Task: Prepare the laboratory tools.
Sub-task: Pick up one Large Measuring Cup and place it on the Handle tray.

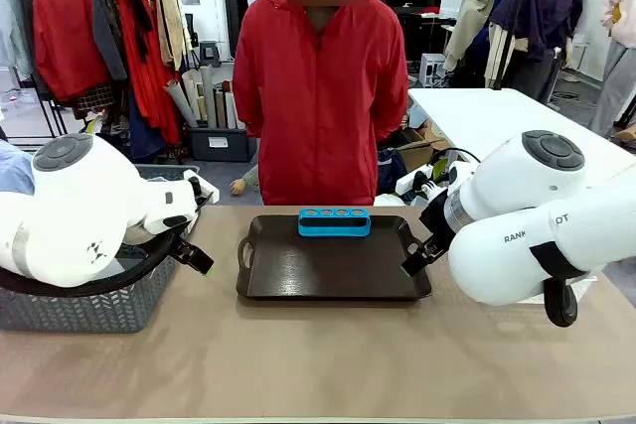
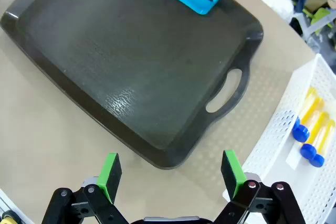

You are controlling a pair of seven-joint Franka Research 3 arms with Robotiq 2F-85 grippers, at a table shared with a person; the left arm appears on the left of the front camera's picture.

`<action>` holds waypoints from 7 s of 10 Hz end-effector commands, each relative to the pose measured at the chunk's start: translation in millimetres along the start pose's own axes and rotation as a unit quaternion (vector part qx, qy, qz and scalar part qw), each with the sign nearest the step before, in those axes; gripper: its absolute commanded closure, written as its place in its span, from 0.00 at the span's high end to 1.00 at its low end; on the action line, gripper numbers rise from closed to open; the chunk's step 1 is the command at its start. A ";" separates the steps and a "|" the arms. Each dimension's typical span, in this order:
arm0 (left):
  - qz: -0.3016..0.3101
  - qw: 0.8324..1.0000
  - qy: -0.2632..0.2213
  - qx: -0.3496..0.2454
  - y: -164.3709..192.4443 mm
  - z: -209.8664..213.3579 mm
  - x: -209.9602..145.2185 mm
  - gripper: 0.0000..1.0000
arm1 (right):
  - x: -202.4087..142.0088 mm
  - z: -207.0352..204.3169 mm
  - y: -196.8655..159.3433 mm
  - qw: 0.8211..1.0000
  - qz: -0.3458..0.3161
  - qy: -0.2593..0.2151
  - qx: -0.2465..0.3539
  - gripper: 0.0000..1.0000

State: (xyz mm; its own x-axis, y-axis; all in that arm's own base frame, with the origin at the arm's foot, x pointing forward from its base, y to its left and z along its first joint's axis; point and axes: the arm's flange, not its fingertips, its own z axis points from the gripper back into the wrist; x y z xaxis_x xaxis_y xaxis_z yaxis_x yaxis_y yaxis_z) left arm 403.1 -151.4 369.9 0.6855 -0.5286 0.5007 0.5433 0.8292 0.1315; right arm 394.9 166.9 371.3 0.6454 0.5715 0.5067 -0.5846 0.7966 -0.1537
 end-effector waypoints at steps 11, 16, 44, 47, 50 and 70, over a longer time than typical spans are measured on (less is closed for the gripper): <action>0.000 1.000 0.000 0.000 0.0 0.1 0.0 1.00 | 0.0 0.0 0.0 1.000 0.000 0.000 0.000 1.00; 0.000 1.000 0.000 0.000 0.0 0.1 0.0 1.00 | 0.0 0.0 0.0 1.000 0.000 0.000 0.000 1.00; -0.156 0.965 -0.123 -0.169 82.8 174.4 129.2 1.00 | 115.1 215.9 -87.6 0.970 0.085 -0.115 0.199 1.00; -0.174 0.963 -0.144 -0.144 93.2 191.5 153.1 1.00 | 119.5 242.0 -112.1 0.965 0.083 -0.139 0.204 1.00; -0.190 0.960 -0.159 -0.133 93.0 216.3 158.5 1.00 | 127.4 252.4 -132.9 0.967 0.098 -0.140 0.189 1.00; -0.189 0.960 -0.166 -0.119 88.2 252.0 152.8 1.00 | 128.4 253.7 -150.0 0.971 0.098 -0.120 0.181 1.00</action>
State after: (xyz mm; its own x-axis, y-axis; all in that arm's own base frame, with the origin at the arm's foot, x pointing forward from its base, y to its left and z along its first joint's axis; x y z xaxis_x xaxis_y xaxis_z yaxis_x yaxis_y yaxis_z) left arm 435.6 -114.1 672.6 0.2489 -0.6709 0.6985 0.8451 0.5028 0.1817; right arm 440.4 71.2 674.5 0.4015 0.6058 0.6869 -0.8439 0.5362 0.0205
